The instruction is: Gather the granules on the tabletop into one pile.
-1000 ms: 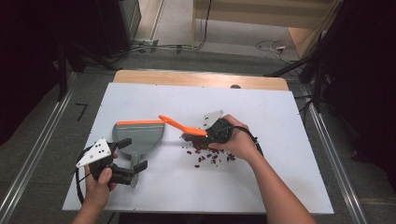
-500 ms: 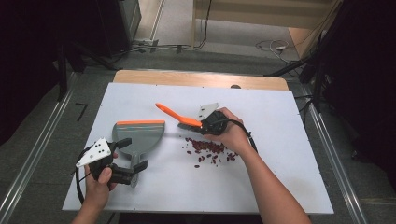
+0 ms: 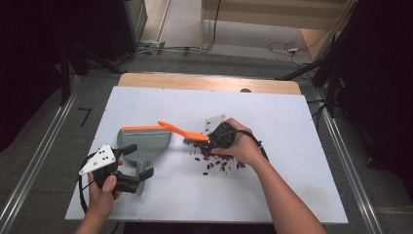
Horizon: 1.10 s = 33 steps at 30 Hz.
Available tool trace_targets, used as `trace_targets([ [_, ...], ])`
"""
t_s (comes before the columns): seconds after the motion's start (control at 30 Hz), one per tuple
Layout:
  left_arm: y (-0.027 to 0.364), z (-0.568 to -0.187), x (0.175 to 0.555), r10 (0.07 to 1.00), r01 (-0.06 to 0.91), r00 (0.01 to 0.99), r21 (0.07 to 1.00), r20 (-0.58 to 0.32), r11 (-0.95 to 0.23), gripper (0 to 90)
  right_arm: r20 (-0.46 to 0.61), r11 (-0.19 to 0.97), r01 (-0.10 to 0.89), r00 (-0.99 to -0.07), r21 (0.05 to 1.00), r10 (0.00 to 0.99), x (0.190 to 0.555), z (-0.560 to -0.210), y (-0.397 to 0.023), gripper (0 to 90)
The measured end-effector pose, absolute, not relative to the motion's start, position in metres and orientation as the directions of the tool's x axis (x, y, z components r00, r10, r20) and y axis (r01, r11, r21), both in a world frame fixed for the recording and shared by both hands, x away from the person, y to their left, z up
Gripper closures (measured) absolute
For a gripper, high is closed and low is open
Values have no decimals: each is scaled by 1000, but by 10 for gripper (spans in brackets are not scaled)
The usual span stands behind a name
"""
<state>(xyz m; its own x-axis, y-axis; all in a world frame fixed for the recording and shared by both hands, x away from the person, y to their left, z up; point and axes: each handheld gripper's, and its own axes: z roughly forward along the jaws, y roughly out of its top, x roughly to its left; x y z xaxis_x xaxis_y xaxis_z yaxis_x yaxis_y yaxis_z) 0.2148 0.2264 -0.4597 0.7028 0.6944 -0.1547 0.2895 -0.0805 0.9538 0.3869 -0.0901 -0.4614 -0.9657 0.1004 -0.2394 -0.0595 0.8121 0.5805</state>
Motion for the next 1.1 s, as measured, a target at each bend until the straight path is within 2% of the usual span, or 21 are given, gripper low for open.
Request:
trace_targets([
  [0.13, 226, -460, 215, 694, 291, 703, 953, -156, -81, 0, -237, 812, -68, -968, 580, 88, 384, -458, -93, 688],
  [0.3, 228, -460, 215, 696, 288, 701, 955, -156, -76, 0, -249, 780, -57, -960, 623, 129, 379, -442, -98, 687],
  [0.47, 228, -459, 215, 698, 287, 699, 955, -156, -74, 0, -156, 737, 115, -945, 666, 288, 358, -425, -97, 687],
  [0.5, 228, -459, 215, 697, 286, 700, 955, -156, -73, 0, -99, 707, 196, -930, 679, 354, 350, -422, -95, 687],
  [0.63, 228, -459, 215, 697, 287, 701, 955, -154, -78, 0, 46, 627, 382, -874, 679, 483, 324, -423, -87, 687],
  [0.9, 227, -459, 215, 696, 287, 701, 954, -152, -80, 0, 228, 477, 571, -767, 668, 599, 297, -452, -69, 688],
  [1.1, 228, -459, 214, 696, 285, 702, 955, -152, -80, 0, 239, 426, 641, -691, 638, 682, 307, -473, -65, 687],
])
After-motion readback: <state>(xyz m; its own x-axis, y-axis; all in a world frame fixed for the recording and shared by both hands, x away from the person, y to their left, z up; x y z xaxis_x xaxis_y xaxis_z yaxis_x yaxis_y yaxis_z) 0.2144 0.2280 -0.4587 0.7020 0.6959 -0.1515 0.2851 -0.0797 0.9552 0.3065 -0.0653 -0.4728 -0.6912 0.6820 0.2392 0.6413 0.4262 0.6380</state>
